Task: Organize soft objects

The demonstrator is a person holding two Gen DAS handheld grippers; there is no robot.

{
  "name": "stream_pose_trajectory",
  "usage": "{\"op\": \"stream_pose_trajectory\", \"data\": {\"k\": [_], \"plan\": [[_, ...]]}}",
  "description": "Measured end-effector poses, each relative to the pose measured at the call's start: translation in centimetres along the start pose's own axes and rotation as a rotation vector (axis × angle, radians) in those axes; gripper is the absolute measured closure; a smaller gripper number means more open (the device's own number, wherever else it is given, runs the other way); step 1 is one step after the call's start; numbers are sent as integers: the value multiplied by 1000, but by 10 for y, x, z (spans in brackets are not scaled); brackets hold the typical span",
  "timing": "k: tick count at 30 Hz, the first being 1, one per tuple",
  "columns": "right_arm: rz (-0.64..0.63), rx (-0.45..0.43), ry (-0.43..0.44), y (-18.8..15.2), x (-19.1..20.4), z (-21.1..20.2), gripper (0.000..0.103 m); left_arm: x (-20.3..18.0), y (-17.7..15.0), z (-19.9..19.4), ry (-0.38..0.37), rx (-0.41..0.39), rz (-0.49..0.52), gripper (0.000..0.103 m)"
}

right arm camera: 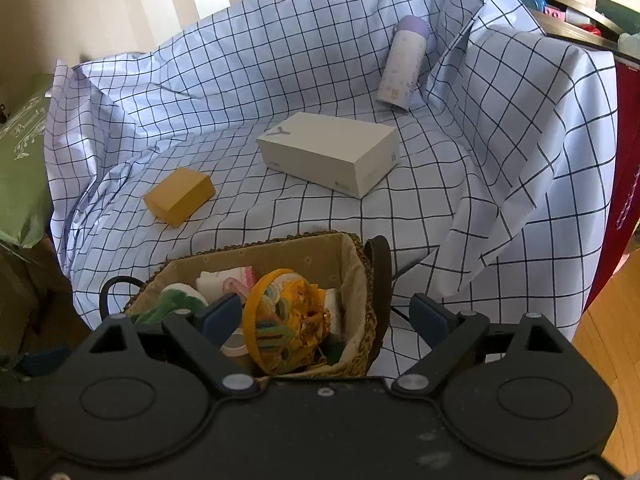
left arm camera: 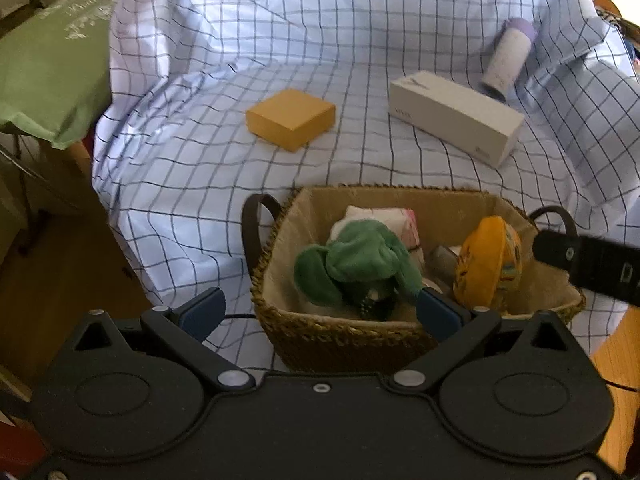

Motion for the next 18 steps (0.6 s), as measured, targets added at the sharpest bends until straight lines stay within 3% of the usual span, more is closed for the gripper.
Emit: {"op": "stream_pose_trajectory", "data": {"k": [18], "plan": [[24,114,9,5,0,38,12,5,26,27,0,68,7,5]]}}
Point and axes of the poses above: each gripper's, at about its wrist camera, not at the fingertips, and z roughly the way its jaws point, x to its left, y to its top, the point moved 9 cm from there along z, roughly the way its jaws point, and after that the axes turned 12 degrees about -x, right-handed, at the moved point
